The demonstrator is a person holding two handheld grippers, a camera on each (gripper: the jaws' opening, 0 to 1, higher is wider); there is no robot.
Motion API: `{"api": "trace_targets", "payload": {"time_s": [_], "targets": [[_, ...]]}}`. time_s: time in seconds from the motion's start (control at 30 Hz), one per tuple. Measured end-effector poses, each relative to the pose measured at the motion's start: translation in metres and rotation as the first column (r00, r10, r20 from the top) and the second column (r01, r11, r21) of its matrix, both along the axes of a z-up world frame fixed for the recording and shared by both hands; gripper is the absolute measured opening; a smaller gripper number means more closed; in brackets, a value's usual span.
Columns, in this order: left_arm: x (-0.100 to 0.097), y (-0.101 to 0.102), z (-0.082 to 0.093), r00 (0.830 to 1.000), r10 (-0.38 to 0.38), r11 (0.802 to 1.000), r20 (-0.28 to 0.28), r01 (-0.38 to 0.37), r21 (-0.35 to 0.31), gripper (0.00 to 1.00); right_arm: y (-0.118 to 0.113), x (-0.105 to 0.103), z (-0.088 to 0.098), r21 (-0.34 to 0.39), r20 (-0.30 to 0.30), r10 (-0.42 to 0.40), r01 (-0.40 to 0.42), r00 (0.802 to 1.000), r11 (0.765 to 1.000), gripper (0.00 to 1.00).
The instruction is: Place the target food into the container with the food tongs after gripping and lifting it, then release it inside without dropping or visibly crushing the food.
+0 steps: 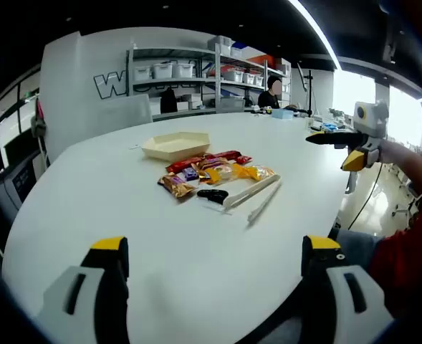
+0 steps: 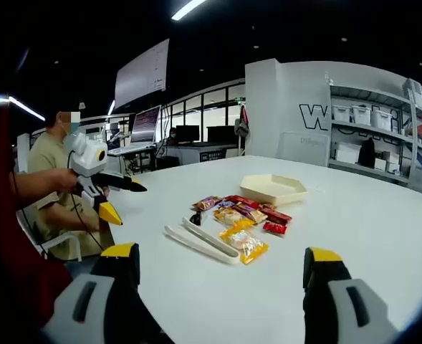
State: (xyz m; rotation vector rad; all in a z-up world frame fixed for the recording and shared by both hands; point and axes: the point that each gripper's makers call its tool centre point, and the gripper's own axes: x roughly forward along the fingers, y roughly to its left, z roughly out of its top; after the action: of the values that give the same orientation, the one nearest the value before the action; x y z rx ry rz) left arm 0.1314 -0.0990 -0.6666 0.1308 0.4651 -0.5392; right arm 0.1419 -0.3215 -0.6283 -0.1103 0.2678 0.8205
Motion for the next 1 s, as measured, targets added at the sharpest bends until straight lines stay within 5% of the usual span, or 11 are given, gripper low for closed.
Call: {"api": "trace_targets", "payload": {"time_s": [1.0], "targets": [[0.0022, 0.0061, 0.008, 1.0, 0.017, 1.0, 0.022, -0.016, -0.023, 0.99, 0.0014, -0.0009, -0.0017, 0.007, -0.01, -0.003, 0.003, 1.0, 1.0, 0.95]]}}
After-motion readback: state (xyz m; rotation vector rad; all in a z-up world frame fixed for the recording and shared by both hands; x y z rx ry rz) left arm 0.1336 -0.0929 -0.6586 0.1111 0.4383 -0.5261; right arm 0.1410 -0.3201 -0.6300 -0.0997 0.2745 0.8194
